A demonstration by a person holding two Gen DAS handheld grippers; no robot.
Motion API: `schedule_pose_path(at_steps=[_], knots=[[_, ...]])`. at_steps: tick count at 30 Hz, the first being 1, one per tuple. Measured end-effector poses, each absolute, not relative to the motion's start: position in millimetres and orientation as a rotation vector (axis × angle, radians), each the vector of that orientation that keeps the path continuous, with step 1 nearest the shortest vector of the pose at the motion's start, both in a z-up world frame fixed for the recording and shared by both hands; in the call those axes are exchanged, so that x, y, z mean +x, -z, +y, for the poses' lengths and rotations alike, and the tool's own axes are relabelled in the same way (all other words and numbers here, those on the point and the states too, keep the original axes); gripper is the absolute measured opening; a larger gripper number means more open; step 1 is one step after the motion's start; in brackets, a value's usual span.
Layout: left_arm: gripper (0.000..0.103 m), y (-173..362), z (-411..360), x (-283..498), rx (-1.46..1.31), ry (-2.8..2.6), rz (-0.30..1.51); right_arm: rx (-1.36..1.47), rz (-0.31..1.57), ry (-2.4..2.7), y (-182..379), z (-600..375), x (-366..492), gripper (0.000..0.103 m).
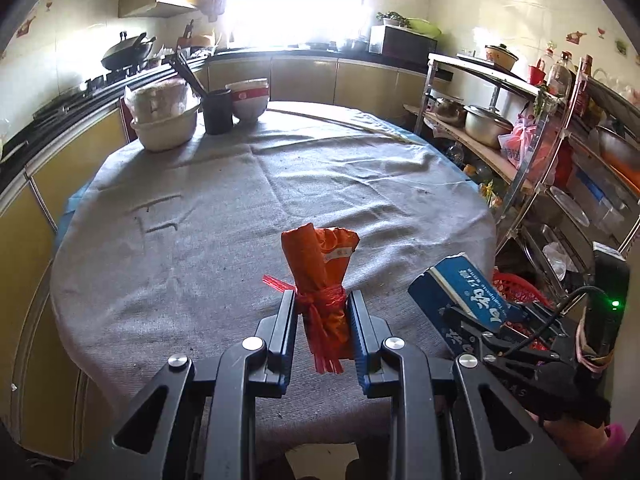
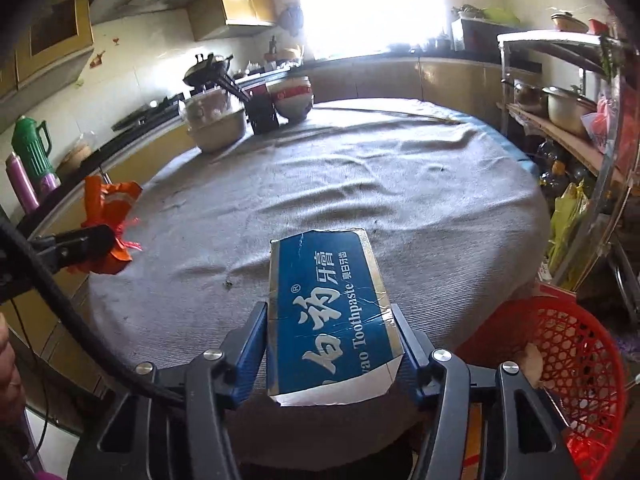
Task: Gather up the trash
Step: 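Carry the orange wrapper and toothpaste box toward the red wastebasket with both tools, then lower both held items into the red wastebasket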
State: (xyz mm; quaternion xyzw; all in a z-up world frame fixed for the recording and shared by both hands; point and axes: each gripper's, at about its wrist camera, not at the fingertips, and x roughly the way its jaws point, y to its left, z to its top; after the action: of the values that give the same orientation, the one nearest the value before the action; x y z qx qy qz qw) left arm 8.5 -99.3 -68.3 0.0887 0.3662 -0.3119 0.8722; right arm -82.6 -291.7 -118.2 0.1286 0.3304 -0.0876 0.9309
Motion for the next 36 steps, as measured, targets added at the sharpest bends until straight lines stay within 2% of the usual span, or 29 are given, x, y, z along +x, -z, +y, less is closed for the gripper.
schedule_pose_path(at_steps=[15,36], knots=[[0.026,45.7,-130.5,-28.0,0.254,0.665,0.686,0.277,0.521,0.208,69.4,-305.5,-149.9,0.060],[0.026,33.9,-172.7,-63.3,0.350,0.705,0.632,0.325,0.458,0.291,61.3,-331.3,-216.5,0.060]])
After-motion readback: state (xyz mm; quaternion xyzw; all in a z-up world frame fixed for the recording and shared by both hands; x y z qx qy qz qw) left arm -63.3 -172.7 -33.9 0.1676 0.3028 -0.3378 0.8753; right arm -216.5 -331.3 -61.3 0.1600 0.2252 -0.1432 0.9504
